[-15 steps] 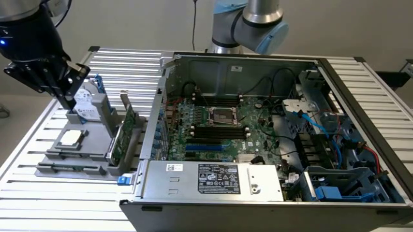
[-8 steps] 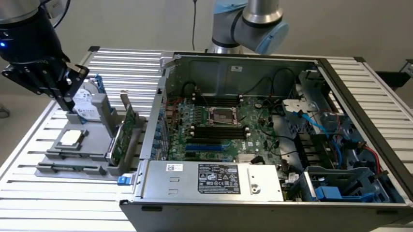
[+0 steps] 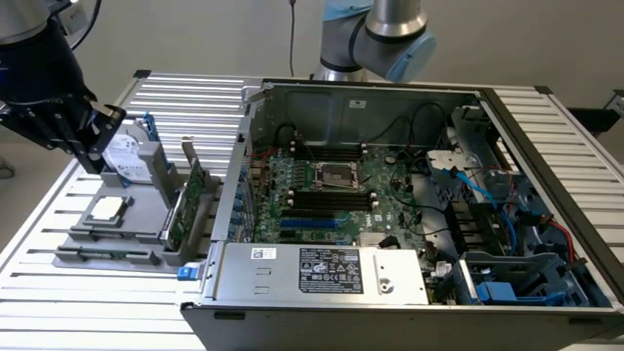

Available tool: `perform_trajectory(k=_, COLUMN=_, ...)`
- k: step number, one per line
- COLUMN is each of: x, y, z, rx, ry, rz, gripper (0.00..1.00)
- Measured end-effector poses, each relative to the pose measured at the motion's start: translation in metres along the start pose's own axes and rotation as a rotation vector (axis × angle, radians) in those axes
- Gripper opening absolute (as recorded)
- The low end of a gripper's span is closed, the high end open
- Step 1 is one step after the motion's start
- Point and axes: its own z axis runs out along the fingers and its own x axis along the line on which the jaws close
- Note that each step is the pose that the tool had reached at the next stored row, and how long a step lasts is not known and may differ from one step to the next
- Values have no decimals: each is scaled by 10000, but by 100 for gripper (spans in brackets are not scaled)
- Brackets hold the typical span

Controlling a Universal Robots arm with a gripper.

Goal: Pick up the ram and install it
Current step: 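Reach for the ram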

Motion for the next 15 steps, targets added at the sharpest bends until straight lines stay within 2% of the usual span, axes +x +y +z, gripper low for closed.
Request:
perform_trajectory(k=5, x=52, y=-43, z=31, rx=2, ry=33, rz=-18, gripper=11)
perform_trajectory(k=15, x=146, y=-92, z=85, rx=5, ry=42, rz=-149, gripper=11)
